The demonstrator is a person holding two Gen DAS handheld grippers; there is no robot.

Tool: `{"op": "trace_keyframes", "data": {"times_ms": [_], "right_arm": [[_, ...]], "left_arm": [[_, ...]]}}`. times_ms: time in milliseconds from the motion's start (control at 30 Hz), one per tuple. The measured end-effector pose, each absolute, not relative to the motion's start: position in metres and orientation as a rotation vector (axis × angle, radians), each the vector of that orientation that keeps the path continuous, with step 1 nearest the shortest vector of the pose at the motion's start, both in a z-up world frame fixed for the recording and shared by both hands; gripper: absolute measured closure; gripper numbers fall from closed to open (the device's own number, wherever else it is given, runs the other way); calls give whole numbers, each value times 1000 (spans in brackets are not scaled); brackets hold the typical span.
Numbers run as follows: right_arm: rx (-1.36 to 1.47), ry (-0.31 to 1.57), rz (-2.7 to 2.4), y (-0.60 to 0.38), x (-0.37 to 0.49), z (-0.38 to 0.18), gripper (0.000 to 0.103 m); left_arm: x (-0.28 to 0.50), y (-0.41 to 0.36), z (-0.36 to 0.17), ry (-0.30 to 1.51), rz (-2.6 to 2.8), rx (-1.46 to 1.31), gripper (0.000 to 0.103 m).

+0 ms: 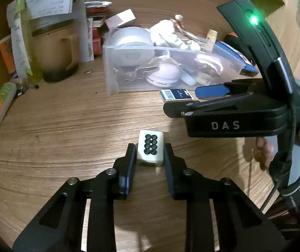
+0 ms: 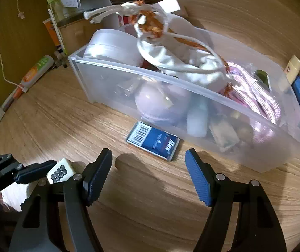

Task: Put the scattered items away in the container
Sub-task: 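Grasp the white domino tile with the left tool while the right tool grasps the blue card box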

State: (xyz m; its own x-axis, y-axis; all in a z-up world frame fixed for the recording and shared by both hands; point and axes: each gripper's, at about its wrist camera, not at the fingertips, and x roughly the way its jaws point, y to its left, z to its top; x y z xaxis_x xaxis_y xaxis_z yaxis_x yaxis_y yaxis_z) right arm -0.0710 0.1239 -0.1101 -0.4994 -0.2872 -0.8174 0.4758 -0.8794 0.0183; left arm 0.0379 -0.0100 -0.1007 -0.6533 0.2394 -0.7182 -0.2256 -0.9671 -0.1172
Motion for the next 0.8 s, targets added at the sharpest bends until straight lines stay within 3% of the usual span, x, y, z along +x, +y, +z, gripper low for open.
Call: {"op": "trace_keyframes", "data": {"times_ms": [167,267,333,400,467,533,600,633,800], "right_arm": [[1251,270,-2390,116,-76,-113,35],[1240,280,-2401,111,-76,-114,36],[1232,293,-2410,108,-75,-114,43],[1226,296,-2417,105,-74,-114,44],[1213,299,-2413,104,-73,-113,57],[1207,304,-2409,103,-72,-113,57],[1203,304,-2399,104,-71,-113,58],[1201,305,-2393,105,-70,-113,58],[1157,275,-2386,117,-59,-105,58]], "left_arm": [[37,-18,-101,-29,2641,-1161,77],[36,-20,-100,-28,2636,-1168,72],[34,-21,-100,-41,2642,-1172,65],[31,-23,-100,-85,2640,-1177,51],[29,-23,-100,-107,2641,-1179,51],[29,-22,-100,-88,2660,-1179,55],[30,-20,-101,-61,2689,-1183,75],[30,-20,-101,-62,2695,-1188,79],[29,-25,-100,-101,2683,-1198,79]]}}
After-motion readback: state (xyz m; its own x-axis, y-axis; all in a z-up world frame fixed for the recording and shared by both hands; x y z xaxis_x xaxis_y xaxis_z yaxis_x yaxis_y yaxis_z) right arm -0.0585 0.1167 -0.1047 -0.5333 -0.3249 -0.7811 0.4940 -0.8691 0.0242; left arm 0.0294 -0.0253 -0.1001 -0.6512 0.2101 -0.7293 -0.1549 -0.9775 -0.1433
